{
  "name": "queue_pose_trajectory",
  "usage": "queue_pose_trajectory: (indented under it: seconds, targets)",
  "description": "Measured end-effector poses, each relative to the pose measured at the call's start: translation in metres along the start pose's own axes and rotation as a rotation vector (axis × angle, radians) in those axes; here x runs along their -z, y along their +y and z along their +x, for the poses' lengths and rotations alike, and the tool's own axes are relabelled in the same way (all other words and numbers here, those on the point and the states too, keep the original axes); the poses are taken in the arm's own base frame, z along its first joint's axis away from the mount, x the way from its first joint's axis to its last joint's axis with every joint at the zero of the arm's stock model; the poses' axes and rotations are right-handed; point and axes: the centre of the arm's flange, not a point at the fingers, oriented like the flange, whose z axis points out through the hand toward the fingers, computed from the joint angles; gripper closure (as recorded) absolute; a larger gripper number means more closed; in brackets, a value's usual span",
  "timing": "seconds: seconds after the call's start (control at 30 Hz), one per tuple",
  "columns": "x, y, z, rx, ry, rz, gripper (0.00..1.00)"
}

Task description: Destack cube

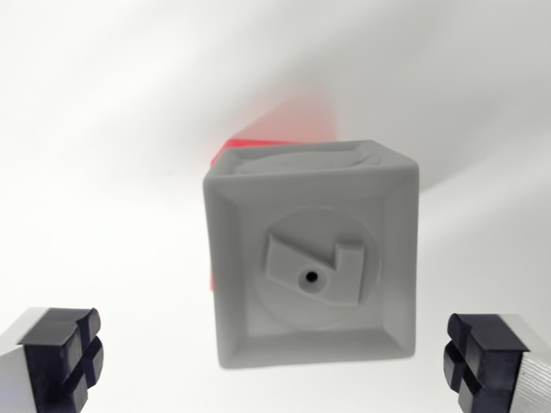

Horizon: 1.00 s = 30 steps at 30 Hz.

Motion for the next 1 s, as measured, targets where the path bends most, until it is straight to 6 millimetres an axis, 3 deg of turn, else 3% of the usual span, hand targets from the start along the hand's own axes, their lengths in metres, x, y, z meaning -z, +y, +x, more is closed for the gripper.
queue_pose_trajectory:
  seconds: [0.43,0.7,0.73,1.0]
  targets:
    - [-0.035,0.001,0.001,-0.002,0.000,0.001,0.00]
    - [-0.043,0.001,0.001,-0.003,0.000,0.002,0.00]
    - [-0.043,0.001,0.001,-0.003,0.000,0.002,1.00]
    - [-0.044,0.001,0.001,-0.003,0.000,0.003,1.00]
